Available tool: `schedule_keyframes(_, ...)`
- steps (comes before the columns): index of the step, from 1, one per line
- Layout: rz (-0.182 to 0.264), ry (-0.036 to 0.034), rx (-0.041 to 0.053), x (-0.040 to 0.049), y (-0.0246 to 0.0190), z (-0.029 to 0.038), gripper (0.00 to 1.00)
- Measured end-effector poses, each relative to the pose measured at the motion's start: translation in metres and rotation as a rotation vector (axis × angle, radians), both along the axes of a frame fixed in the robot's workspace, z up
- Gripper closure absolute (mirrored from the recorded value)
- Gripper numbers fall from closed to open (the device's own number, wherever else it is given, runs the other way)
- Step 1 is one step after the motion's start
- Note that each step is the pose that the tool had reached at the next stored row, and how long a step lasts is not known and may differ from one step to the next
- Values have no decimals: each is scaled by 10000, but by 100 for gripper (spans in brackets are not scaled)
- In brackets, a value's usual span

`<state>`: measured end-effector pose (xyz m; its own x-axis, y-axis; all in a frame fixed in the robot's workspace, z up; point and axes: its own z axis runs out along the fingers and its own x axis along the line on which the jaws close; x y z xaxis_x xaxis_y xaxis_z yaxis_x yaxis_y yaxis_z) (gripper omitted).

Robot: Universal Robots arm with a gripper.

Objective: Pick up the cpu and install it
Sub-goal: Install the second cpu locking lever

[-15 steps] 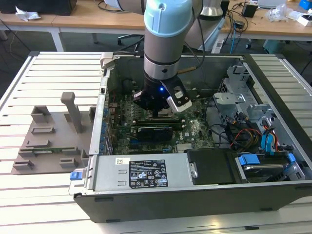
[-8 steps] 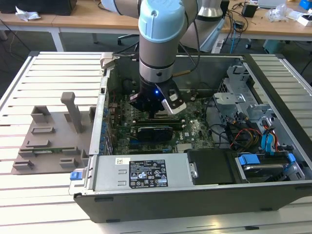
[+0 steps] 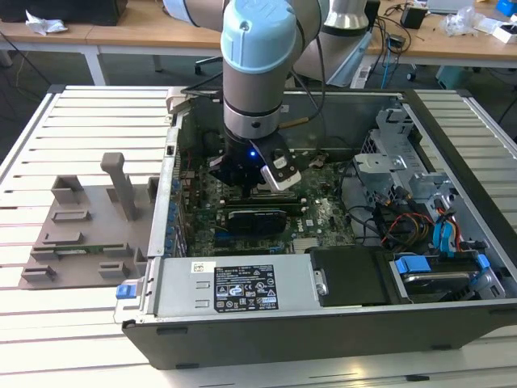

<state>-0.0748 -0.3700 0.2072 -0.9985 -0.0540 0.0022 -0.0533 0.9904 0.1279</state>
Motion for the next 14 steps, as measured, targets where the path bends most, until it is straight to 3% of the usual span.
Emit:
schedule_keyframes(5, -1, -10, 25, 2, 10, -69, 89)
schedule_keyframes(9, 8, -2, 15, 1, 15, -65, 89)
schedule_keyframes(14, 10, -10, -61, 0, 12, -20, 89)
